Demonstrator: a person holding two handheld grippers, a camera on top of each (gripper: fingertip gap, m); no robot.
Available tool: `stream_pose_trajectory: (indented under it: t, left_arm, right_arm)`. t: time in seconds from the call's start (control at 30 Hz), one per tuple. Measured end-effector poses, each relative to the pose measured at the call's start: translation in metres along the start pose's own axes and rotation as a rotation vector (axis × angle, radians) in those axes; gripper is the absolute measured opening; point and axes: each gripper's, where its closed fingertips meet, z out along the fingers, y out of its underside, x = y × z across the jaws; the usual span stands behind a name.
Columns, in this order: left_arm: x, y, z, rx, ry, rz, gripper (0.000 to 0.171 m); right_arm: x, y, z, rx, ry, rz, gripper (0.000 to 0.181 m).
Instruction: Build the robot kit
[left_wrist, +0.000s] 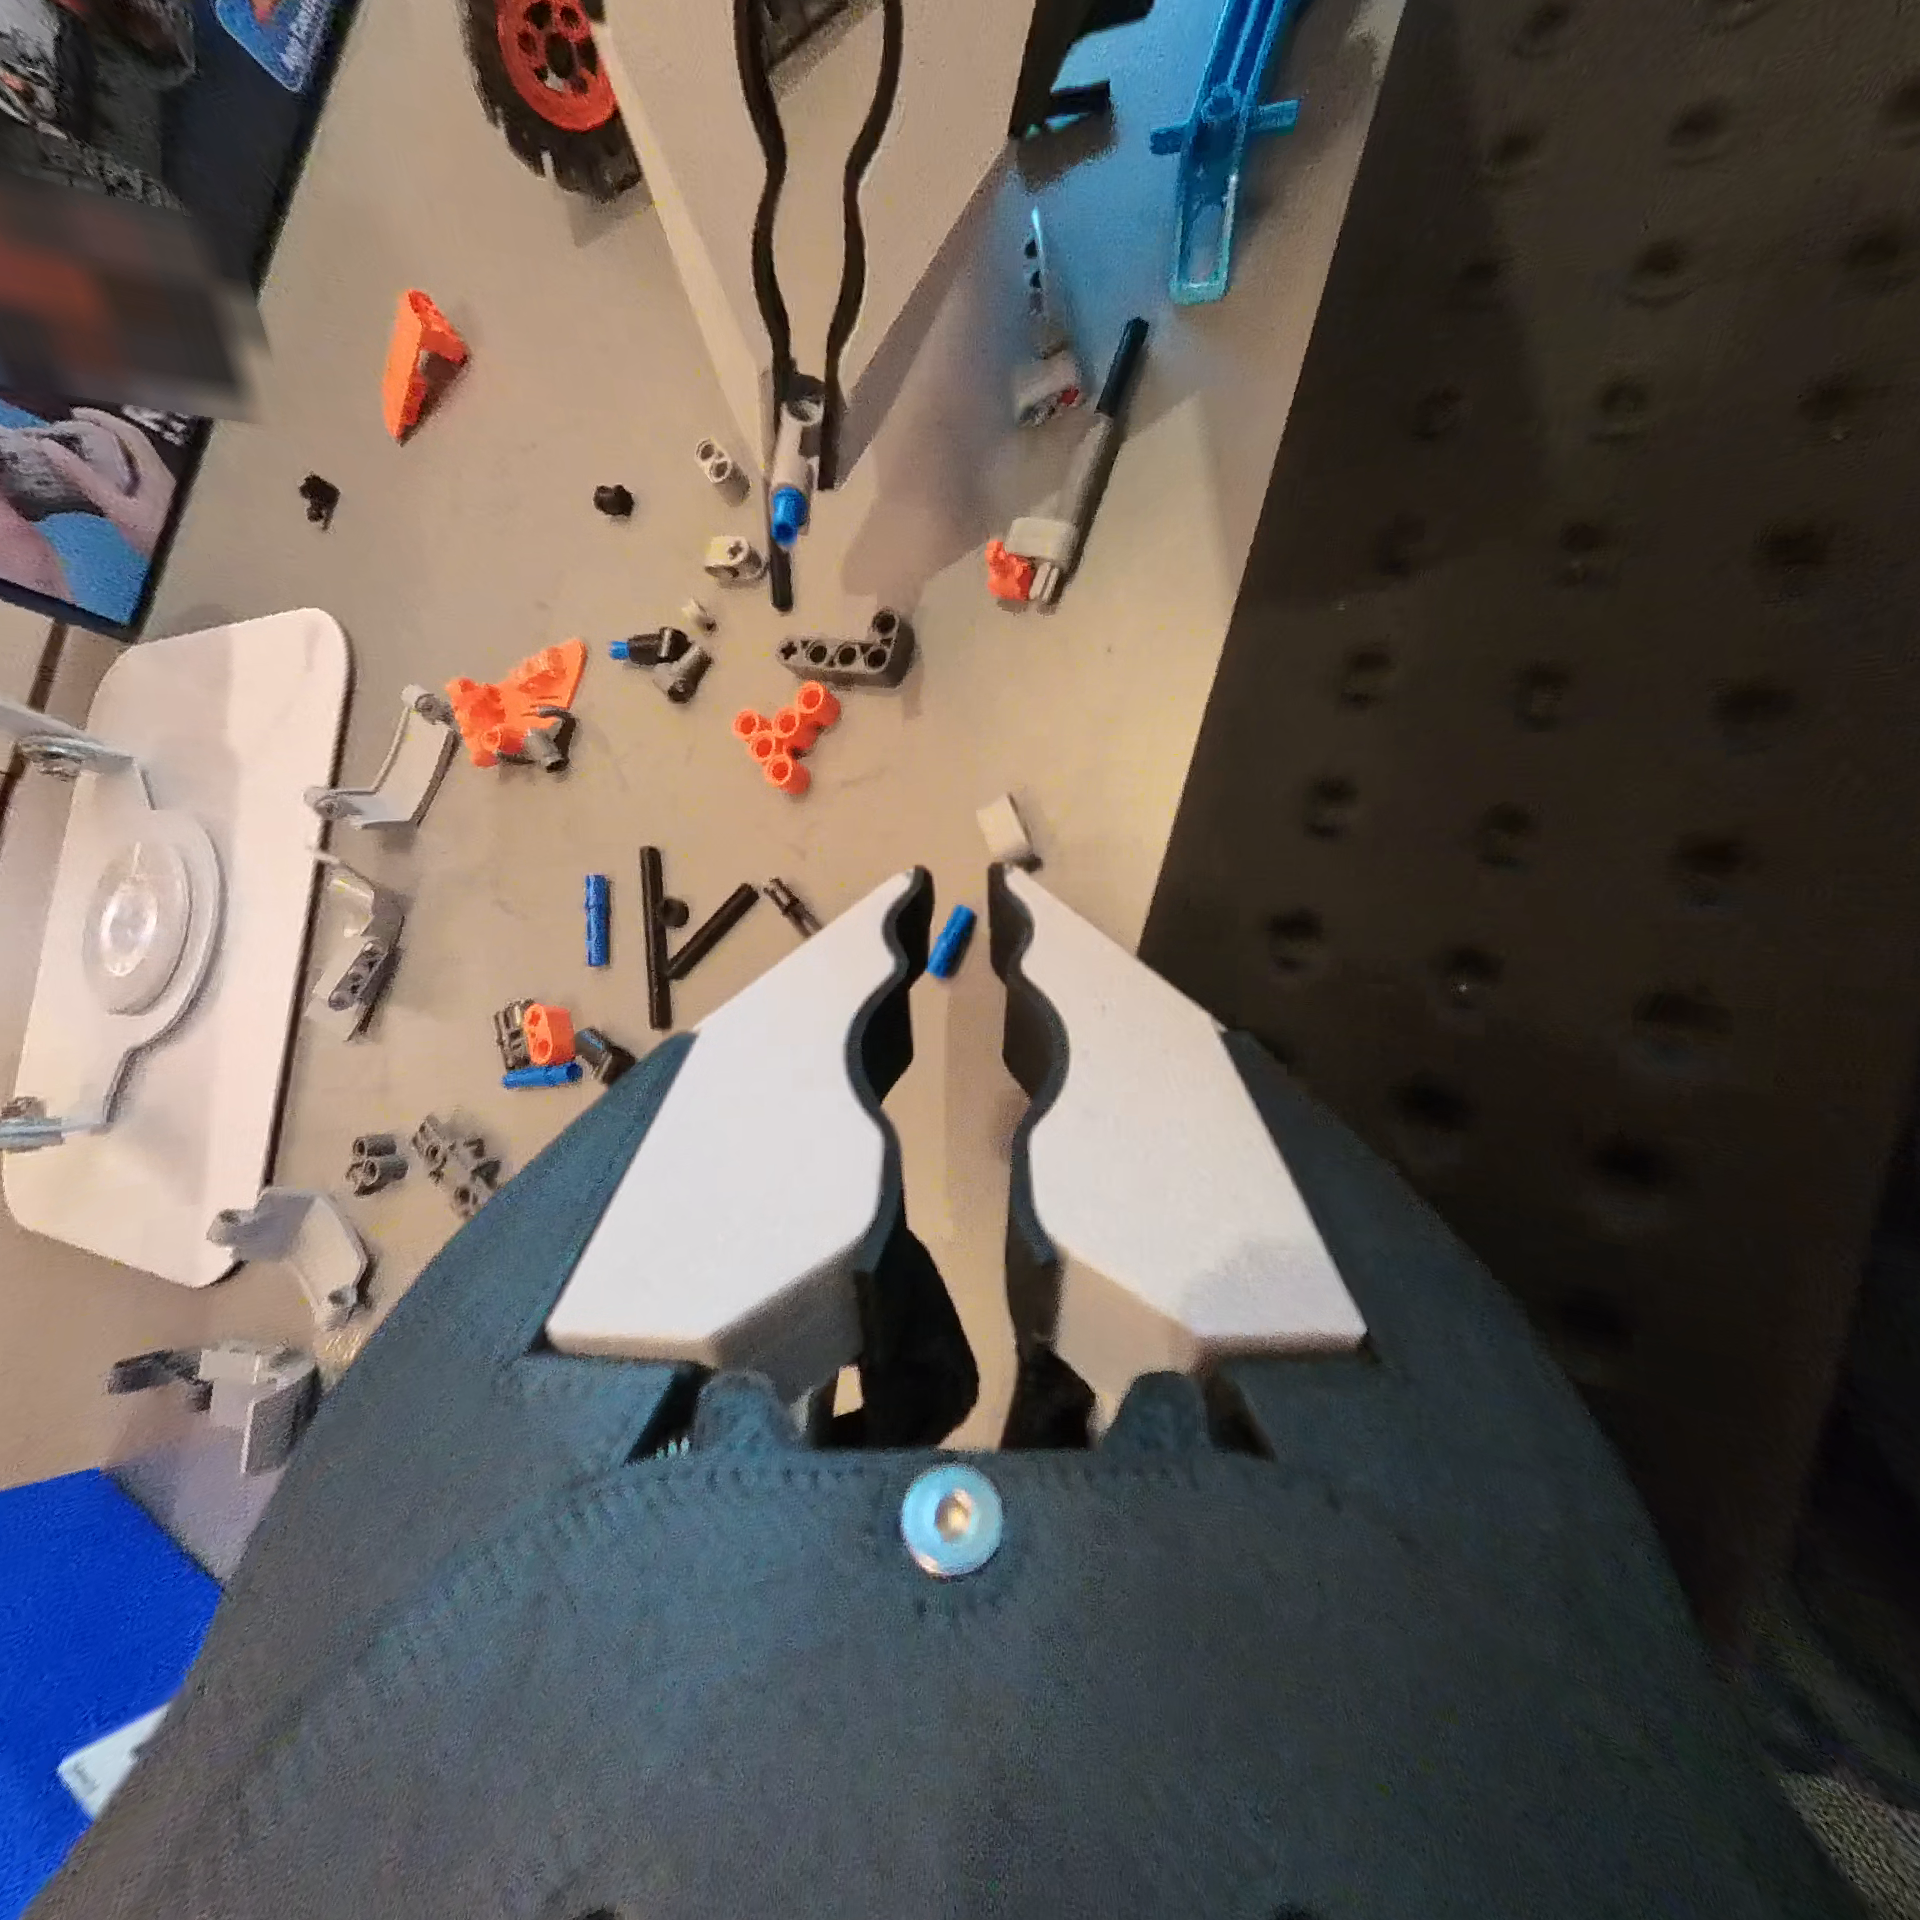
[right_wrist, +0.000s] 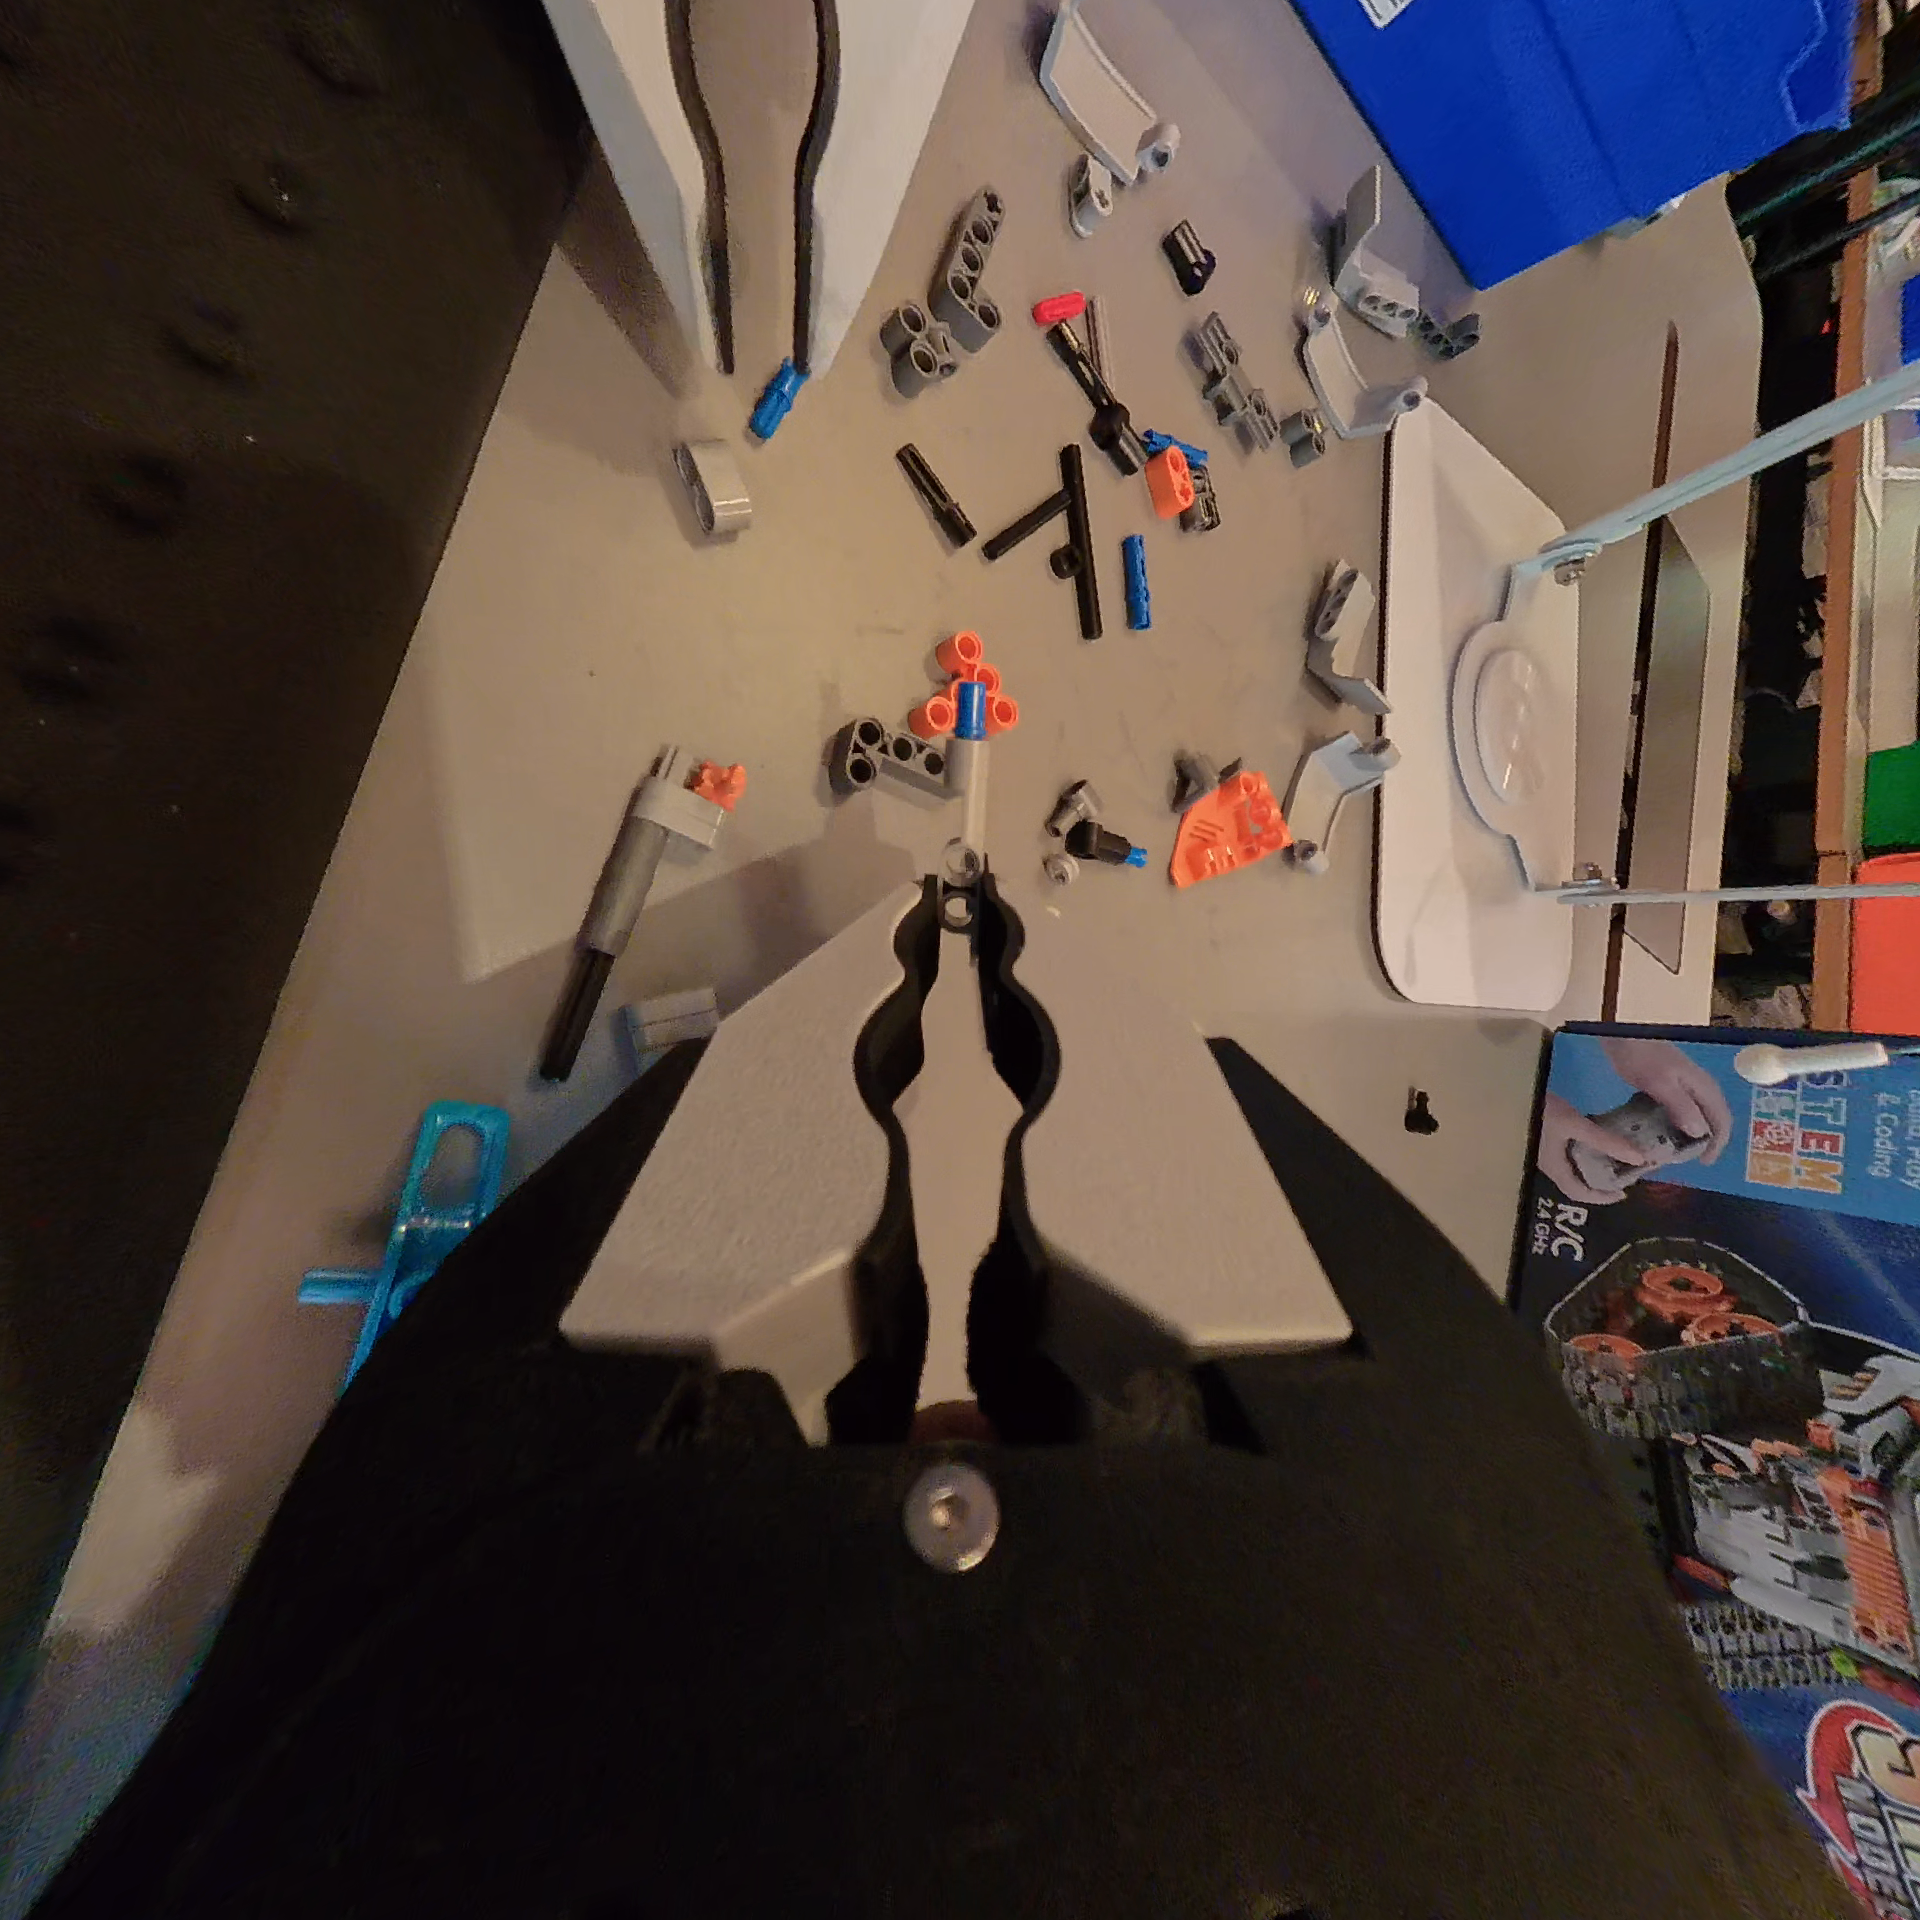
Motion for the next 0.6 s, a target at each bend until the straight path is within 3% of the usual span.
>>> stream_pose_trajectory:
  t: [0.23,0.43,0.6]
  left_arm:
    - [0.0,0.0,0.001,-0.037,0.055,-0.013,0.02]
    - [-0.043,0.037,-0.03,-0.108,-0.104,-0.111,0.029]
    - [-0.057,0.061,-0.041,-0.17,-0.138,-0.162,0.03]
  right_arm:
    - [0.001,0.007,-0.007,0.02,0.006,0.017,0.004]
    - [0.009,0.015,-0.011,0.013,0.025,0.038,0.004]
    - [0.022,0.024,-0.019,0.007,0.057,0.076,0.004]
